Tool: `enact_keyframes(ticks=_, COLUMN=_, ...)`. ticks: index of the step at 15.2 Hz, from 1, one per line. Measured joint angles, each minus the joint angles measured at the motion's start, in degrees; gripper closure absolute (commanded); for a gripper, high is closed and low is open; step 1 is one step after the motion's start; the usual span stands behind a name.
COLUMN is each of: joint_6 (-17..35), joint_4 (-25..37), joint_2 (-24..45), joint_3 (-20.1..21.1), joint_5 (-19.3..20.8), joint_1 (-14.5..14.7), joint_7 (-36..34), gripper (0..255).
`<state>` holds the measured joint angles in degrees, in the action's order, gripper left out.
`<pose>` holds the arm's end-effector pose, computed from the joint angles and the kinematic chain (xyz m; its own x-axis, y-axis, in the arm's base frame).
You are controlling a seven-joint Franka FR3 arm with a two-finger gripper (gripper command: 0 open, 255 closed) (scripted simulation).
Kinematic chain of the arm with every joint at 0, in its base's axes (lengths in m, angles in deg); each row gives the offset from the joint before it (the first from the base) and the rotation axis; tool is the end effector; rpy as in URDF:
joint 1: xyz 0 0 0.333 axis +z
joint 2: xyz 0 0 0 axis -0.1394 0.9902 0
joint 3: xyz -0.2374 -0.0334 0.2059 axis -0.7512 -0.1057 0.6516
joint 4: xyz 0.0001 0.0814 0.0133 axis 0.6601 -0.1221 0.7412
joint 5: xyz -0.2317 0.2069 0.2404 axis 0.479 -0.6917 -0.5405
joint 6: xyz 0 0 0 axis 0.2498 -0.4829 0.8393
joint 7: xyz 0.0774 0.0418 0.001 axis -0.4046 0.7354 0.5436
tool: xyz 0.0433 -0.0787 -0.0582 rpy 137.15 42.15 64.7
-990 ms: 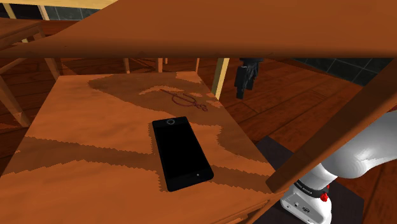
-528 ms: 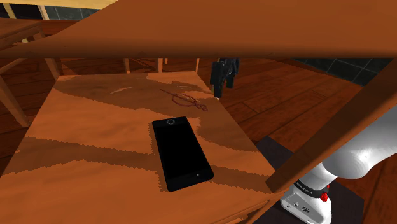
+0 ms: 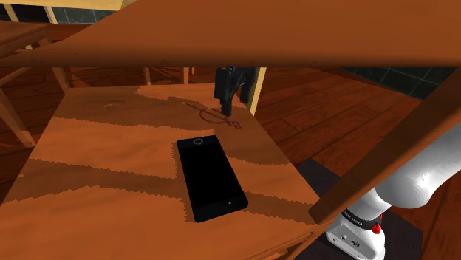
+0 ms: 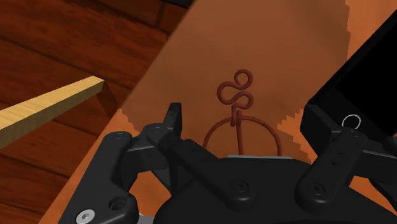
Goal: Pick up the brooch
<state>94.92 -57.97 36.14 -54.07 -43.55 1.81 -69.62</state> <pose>0.3799 0.2985 0.5834 0.9503 0.2823 -0.1314 0.2749 -0.9588 -0.0716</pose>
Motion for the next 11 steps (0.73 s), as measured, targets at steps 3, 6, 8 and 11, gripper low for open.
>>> enact_keyframes(ticks=3, joint_6=2.0, joint_4=-1.7, joint_2=0.3, joint_3=0.3, joint_5=0.0, joint_1=0.1, joint_7=0.0, gripper=0)
enact_keyframes(ticks=6, joint_6=4.2, joint_4=-3.9, joint_2=0.3, joint_3=0.5, joint_5=-0.1, joint_1=0.2, joint_7=0.1, gripper=0)
enact_keyframes(ticks=8, joint_6=4.7, joint_4=-4.5, joint_2=0.2, joint_3=0.5, joint_5=-0.2, joint_1=0.2, joint_7=0.3, gripper=255)
enact_keyframes(ticks=11, joint_6=4.9, joint_4=-4.6, joint_2=0.2, joint_3=0.5, joint_5=-0.2, joint_1=0.2, joint_7=0.3, gripper=255)
